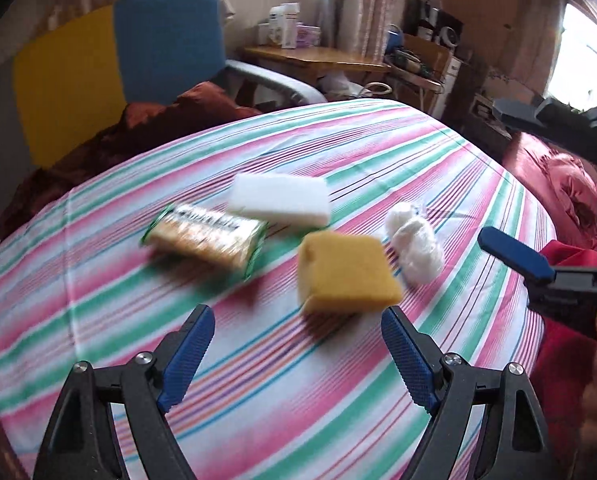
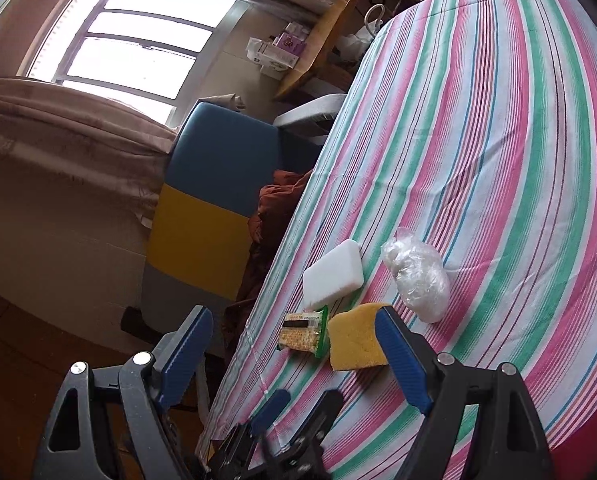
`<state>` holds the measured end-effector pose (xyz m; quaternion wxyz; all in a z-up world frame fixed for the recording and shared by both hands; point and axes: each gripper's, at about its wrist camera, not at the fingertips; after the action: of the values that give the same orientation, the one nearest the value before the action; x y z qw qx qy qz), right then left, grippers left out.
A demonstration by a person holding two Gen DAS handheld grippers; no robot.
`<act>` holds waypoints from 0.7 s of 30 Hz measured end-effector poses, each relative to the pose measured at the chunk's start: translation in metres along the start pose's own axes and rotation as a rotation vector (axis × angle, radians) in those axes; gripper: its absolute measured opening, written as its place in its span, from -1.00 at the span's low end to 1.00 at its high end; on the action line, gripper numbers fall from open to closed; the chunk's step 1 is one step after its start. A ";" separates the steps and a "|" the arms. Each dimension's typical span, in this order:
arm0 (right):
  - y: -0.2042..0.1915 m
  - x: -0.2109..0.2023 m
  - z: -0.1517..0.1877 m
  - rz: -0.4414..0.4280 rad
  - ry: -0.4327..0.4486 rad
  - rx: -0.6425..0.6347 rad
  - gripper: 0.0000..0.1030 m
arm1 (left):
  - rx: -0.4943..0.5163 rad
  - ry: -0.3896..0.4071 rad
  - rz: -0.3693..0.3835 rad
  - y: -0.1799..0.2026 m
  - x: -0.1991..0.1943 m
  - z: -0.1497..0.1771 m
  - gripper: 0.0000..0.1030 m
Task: Organize objects
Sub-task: 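Grasp the yellow sponge with the left tool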
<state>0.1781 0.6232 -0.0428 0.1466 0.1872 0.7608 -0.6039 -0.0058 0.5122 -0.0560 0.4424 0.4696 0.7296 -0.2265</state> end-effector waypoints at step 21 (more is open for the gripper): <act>0.004 0.013 0.000 0.100 -0.041 0.013 0.70 | 0.011 -0.005 0.007 0.018 0.051 -0.008 0.09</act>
<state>0.1691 0.6259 -0.0521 0.1909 0.2137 0.7433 -0.6045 -0.0016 0.5513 -0.0943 0.4426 0.4740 0.7256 -0.2301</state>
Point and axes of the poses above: each gripper's, at about its wrist camera, not at the fingertips, and x roughly the way its jaws point, y to its right, z to its underside, and after that the axes turned 8 degrees about -y, right-handed
